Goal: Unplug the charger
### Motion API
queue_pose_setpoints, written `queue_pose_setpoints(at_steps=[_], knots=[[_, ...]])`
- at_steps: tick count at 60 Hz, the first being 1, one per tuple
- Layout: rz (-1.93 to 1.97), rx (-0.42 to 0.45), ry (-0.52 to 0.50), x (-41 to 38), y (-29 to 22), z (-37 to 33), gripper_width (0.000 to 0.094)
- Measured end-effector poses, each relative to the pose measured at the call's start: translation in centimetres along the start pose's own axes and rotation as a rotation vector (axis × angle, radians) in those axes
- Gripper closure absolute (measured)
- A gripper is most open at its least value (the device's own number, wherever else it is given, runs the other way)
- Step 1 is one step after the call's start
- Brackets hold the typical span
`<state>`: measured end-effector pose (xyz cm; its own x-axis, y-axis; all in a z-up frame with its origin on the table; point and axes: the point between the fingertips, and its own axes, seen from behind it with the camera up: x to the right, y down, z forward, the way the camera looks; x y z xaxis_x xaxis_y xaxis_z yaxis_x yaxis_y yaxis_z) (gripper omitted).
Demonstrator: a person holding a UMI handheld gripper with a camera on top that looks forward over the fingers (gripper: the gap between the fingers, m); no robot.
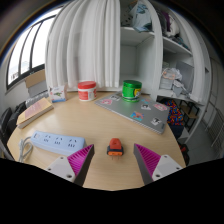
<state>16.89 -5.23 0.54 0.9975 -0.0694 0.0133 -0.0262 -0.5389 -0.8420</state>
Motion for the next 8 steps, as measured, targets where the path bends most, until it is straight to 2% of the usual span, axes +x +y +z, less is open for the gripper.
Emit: queue_pose_setpoints(at_steps=[8], knots=[[0.009, 0.042, -0.011, 0.8, -0.7, -2.2, 0.0087]])
